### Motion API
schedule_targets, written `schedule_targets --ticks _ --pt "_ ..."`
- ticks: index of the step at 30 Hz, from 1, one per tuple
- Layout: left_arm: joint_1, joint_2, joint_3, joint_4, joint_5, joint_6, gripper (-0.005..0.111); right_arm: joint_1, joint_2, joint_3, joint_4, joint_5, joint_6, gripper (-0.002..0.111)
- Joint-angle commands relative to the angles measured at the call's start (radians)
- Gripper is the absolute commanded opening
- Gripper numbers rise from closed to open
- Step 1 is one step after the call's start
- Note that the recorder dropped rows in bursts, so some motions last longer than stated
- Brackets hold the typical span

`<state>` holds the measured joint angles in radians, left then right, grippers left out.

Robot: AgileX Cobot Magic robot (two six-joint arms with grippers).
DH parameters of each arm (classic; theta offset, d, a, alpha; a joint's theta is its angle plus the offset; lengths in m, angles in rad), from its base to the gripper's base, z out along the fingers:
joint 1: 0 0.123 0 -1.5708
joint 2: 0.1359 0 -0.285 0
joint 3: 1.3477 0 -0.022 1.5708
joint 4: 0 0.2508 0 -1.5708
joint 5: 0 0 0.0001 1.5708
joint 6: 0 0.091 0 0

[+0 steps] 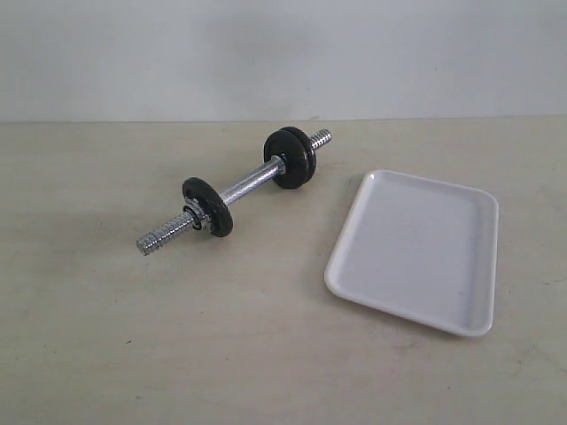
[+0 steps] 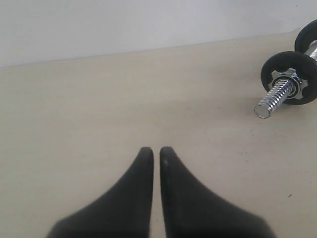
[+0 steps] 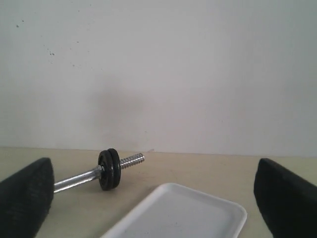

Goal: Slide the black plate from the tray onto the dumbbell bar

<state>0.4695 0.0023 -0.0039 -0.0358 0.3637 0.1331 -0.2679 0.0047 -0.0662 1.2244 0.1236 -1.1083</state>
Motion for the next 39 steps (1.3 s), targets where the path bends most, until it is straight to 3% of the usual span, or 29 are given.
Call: schedule_targets --ticks 1,4,6,13,29,39 --pt "0.002 -0.002 0.004 0.002 -0.001 -0.005 0.004 -0.002 -0.005 -0.004 -0.608 0.002 0.594 0.103" --pt "0.002 -0.002 0.004 0.002 -0.001 -0.005 0.004 -0.002 -0.005 -0.004 -1.075 -0.001 1.128 0.103" --pt "0.002 -0.002 0.004 0.002 -0.001 -0.005 0.004 -0.002 -0.005 -0.004 -1.188 -0.006 1.235 0.103" --pt "0.002 -0.002 0.004 0.002 -0.001 -0.005 0.004 -0.002 -0.005 0.066 -1.187 -0.081 1.253 0.103" --pt "0.002 -0.002 0.004 0.002 0.001 -0.005 0.004 -0.002 -0.005 0.066 -1.192 0.081 1.275 0.103" --pt "0.002 -0.002 0.004 0.002 -0.001 -0.005 0.004 -0.002 -0.005 0.066 -1.196 0.151 1.143 0.103"
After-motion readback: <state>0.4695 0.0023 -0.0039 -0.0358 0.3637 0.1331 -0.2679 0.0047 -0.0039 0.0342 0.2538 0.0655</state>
